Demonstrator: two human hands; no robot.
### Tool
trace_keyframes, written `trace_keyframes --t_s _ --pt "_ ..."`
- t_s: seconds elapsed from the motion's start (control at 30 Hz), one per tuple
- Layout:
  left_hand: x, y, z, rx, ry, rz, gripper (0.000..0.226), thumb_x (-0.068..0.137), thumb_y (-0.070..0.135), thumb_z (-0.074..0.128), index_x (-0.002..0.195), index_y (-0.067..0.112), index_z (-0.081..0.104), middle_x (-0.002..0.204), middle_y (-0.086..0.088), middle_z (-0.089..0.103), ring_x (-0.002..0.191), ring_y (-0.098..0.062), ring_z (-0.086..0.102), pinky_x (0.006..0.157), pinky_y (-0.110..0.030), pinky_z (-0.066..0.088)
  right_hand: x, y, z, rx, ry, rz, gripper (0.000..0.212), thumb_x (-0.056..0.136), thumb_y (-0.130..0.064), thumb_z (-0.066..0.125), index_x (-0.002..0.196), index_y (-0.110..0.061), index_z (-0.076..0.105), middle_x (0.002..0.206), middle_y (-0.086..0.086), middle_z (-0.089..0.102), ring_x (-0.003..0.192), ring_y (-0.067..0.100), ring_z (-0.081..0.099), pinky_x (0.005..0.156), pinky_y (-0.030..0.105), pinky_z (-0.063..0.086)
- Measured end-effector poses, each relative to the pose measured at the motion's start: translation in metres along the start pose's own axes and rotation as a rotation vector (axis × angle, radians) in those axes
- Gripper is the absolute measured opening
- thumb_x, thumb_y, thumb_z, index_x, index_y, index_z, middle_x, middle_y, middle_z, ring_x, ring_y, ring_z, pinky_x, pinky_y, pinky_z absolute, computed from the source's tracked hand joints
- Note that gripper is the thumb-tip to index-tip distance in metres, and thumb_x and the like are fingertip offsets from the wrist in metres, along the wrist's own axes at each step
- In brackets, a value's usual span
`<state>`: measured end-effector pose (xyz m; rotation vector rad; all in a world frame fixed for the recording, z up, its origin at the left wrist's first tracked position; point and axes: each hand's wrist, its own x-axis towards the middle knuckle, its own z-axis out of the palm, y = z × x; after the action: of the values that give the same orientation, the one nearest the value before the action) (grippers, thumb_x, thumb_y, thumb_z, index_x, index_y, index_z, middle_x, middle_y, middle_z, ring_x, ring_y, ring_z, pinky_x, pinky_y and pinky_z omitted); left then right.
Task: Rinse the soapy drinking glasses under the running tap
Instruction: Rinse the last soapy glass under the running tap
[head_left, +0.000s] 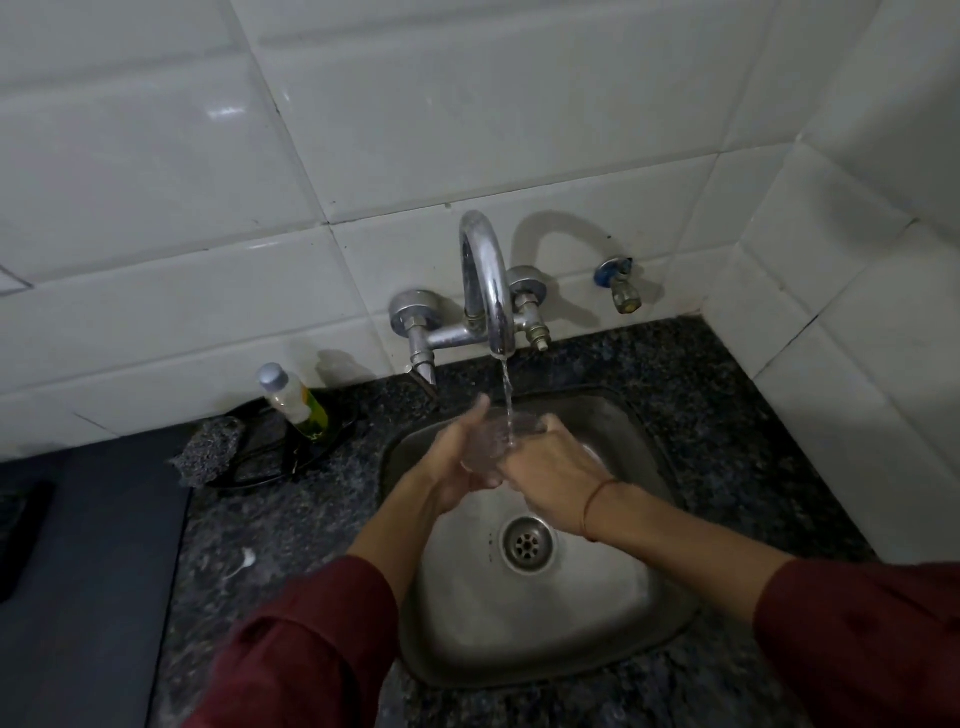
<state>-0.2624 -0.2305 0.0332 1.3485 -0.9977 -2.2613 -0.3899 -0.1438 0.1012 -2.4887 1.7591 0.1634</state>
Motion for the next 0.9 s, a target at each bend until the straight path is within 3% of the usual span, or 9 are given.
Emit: trace_keyframes --t_s 0.07,0.17,0.23,0.33,0.4,0.53,0.67,0.77,0.9 --pt "0.005 -0.009 0.008 -0.129 0.103 0.177 0.033 0.093 0.036 0.060 0.106 0.007 0.070 0.088 -0.010 0.071 0.073 -0.020 0.064 0.057 -0.029 0.052 0.003 -0.009 0.005 0.300 0.073 0.206 0.027 0.088 -0.015 0.060 0.113 -0.023 0.066 0.117 0.002 0.068 0.117 0.025 0.057 0.098 0.040 0.041" --pt "0.005 -0.014 0.017 -0.429 0.104 0.386 0.011 0.092 0.016 0.056 0.092 0.010 0.066 0.086 -0.008 0.065 0.073 -0.019 0.064 0.068 -0.032 0.053 0.011 -0.017 0.015 1.194 0.114 0.589 0.032 0.080 -0.023 0.064 0.110 -0.024 0.074 0.113 0.005 0.073 0.112 0.027 0.065 0.100 0.046 0.050" --pt "0.001 -0.010 0.017 -0.385 0.047 0.336 0.017 0.096 0.022 0.055 0.095 0.009 0.068 0.092 -0.011 0.064 0.074 -0.020 0.064 0.069 -0.033 0.052 0.008 -0.016 0.015 1.021 0.116 0.500 0.032 0.086 -0.019 0.061 0.114 -0.029 0.073 0.118 0.004 0.071 0.115 0.026 0.063 0.101 0.043 0.048" --pt "-0.003 -0.010 0.014 -0.240 -0.002 0.122 0.046 0.100 0.043 0.052 0.106 0.003 0.073 0.094 -0.012 0.072 0.073 -0.022 0.068 0.059 -0.030 0.054 -0.001 -0.010 0.004 0.228 0.060 0.219 0.035 0.094 -0.006 0.049 0.121 -0.022 0.065 0.128 0.002 0.063 0.125 0.024 0.052 0.109 0.040 0.027" --pt "-0.003 -0.015 0.014 -0.293 0.025 0.083 0.048 0.099 0.037 0.047 0.110 -0.001 0.073 0.097 -0.015 0.072 0.076 -0.023 0.069 0.059 -0.030 0.054 -0.003 -0.008 -0.002 0.099 0.038 0.081 0.036 0.093 0.000 0.048 0.120 -0.019 0.062 0.128 0.002 0.061 0.125 0.023 0.049 0.110 0.041 0.020" --pt "-0.003 -0.033 0.023 -0.545 0.099 0.030 0.066 0.109 0.019 0.026 0.064 0.012 0.074 0.059 -0.003 0.066 0.052 -0.014 0.065 0.052 -0.026 0.051 -0.009 -0.011 -0.005 0.613 0.378 -0.044 0.045 0.069 0.016 0.060 0.103 -0.011 0.074 0.113 0.003 0.071 0.114 0.022 0.060 0.102 0.038 0.034" --pt "-0.008 -0.032 0.031 -0.509 0.069 -0.016 0.032 0.109 0.021 0.034 0.088 0.013 0.058 0.067 0.000 0.067 0.060 -0.011 0.067 0.056 -0.024 0.055 -0.028 -0.023 0.015 0.803 0.791 -0.007 0.044 0.063 0.021 0.069 0.099 -0.004 0.071 0.114 0.007 0.066 0.118 0.022 0.059 0.100 0.039 0.048" --pt "-0.016 -0.028 0.034 -0.491 -0.008 0.034 0.024 0.096 0.023 0.057 0.088 0.005 0.071 0.085 -0.012 0.064 0.077 -0.022 0.065 0.069 -0.031 0.054 -0.032 -0.023 0.022 0.859 0.870 0.215 0.057 0.058 0.005 0.082 0.107 -0.011 0.057 0.122 0.002 0.045 0.114 0.022 0.050 0.096 0.021 0.045" --pt "-0.022 -0.035 0.039 -0.498 -0.035 0.023 0.034 0.096 0.027 0.056 0.085 0.007 0.081 0.094 -0.013 0.072 0.085 -0.022 0.071 0.087 -0.034 0.048 -0.024 -0.016 0.024 1.201 0.643 0.234 0.076 0.064 -0.008 0.089 0.126 -0.023 0.049 0.118 -0.011 0.058 0.114 0.011 0.059 0.091 0.019 0.050"
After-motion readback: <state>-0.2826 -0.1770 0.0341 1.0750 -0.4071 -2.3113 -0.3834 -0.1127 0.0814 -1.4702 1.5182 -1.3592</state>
